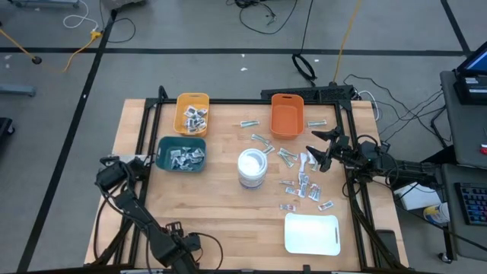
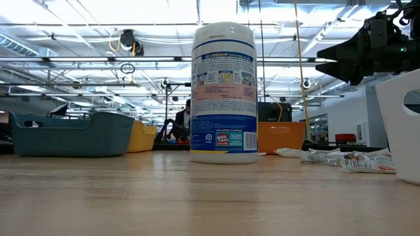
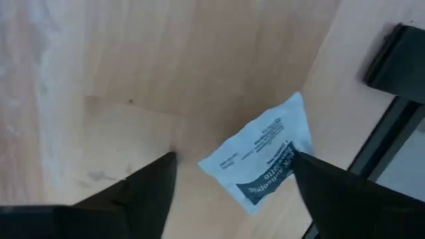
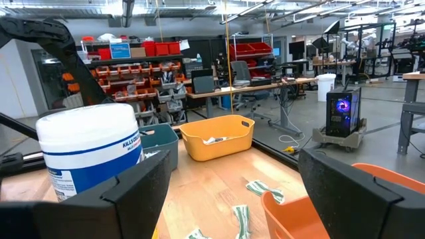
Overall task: Pick & Place First Aid Supplies
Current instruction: Put the black pad into the yellow bin
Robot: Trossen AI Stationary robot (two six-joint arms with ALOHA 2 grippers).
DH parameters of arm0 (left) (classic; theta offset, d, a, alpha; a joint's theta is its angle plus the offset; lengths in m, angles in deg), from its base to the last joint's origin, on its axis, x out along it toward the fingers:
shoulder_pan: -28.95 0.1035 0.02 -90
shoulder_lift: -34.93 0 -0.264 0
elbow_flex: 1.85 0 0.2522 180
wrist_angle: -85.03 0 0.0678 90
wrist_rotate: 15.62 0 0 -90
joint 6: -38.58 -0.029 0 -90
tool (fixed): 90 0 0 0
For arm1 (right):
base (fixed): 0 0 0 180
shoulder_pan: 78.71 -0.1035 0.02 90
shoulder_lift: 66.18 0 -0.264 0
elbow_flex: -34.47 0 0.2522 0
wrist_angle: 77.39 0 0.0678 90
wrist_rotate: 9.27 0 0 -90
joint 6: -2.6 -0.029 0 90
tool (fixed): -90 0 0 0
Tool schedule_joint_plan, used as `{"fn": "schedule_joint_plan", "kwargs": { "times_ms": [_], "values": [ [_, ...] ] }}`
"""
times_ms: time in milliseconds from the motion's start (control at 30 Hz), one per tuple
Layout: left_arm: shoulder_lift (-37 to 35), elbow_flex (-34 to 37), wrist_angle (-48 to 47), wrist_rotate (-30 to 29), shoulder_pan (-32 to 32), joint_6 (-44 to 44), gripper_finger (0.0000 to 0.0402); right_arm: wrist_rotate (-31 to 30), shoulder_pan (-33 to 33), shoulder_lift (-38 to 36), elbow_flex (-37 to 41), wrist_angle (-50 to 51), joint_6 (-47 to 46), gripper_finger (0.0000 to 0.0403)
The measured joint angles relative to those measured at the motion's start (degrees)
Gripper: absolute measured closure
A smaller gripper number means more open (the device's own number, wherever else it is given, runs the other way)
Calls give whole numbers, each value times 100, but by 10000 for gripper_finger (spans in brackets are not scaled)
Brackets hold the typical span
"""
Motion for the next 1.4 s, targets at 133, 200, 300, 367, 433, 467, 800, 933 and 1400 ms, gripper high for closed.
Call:
{"fn": "schedule_joint_plan", "kwargs": {
  "times_ms": [133,200,300,367,433,467,800,933,1400],
  "values": [
    [-9,83,121,-24,29,58,171,2,0,0,1,0,0,78],
    [-9,89,105,-21,51,59,206,2,0,0,1,0,0,78],
    [-9,92,92,52,106,35,257,2,0,1,0,0,-1,78],
    [-9,94,88,152,148,-113,291,2,1,0,0,0,-1,78],
    [-52,105,84,228,195,-263,326,2,2,0,1,0,-1,78],
    [-87,105,79,238,218,-343,345,2,1,2,0,0,0,78],
    [-956,103,-875,39,443,-1733,392,2,2,0,0,0,-2,78],
    [-1355,103,-1518,-235,604,-2401,391,1,1,0,0,0,0,78],
    [-2980,429,-2968,-1413,2796,-4835,396,0,2,0,0,0,0,78]
  ]
}}
